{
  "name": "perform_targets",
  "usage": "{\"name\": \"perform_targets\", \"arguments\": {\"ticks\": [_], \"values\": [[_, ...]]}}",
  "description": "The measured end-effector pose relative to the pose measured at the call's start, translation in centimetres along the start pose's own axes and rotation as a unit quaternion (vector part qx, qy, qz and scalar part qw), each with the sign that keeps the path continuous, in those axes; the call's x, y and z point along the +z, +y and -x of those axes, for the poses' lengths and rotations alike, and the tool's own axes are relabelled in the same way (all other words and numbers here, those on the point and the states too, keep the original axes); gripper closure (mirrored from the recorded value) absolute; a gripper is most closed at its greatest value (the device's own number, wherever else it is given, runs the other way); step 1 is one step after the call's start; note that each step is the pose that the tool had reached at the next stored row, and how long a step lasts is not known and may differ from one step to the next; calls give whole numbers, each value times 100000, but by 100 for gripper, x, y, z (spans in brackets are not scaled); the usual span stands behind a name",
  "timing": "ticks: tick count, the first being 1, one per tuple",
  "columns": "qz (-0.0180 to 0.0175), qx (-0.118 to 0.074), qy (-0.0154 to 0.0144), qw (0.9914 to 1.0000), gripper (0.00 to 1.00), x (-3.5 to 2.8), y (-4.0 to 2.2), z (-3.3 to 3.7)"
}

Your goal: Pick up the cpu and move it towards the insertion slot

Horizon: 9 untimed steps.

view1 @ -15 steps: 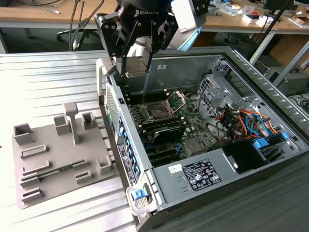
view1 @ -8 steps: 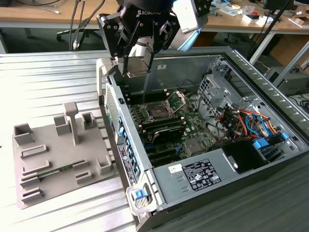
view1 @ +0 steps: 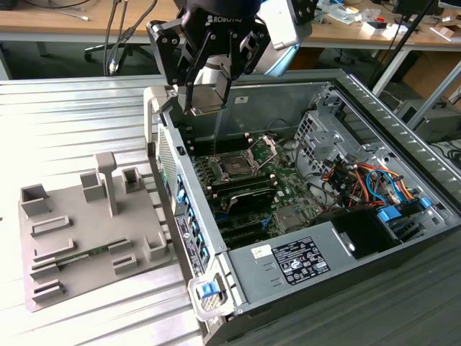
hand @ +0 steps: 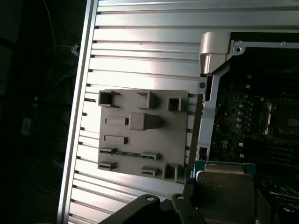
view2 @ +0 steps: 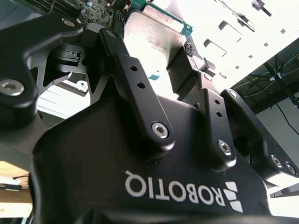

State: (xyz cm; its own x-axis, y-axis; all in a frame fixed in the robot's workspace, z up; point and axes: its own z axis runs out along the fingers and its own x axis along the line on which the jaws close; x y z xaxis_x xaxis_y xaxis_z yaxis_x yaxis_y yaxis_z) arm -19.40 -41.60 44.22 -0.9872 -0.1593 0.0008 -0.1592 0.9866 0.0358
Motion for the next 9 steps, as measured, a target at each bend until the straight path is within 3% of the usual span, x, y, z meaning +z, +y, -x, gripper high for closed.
{"name": "perform_targets", "arguments": {"ticks": [9], "values": [[1,1,-4,100000,45,4,-5,27]]}}
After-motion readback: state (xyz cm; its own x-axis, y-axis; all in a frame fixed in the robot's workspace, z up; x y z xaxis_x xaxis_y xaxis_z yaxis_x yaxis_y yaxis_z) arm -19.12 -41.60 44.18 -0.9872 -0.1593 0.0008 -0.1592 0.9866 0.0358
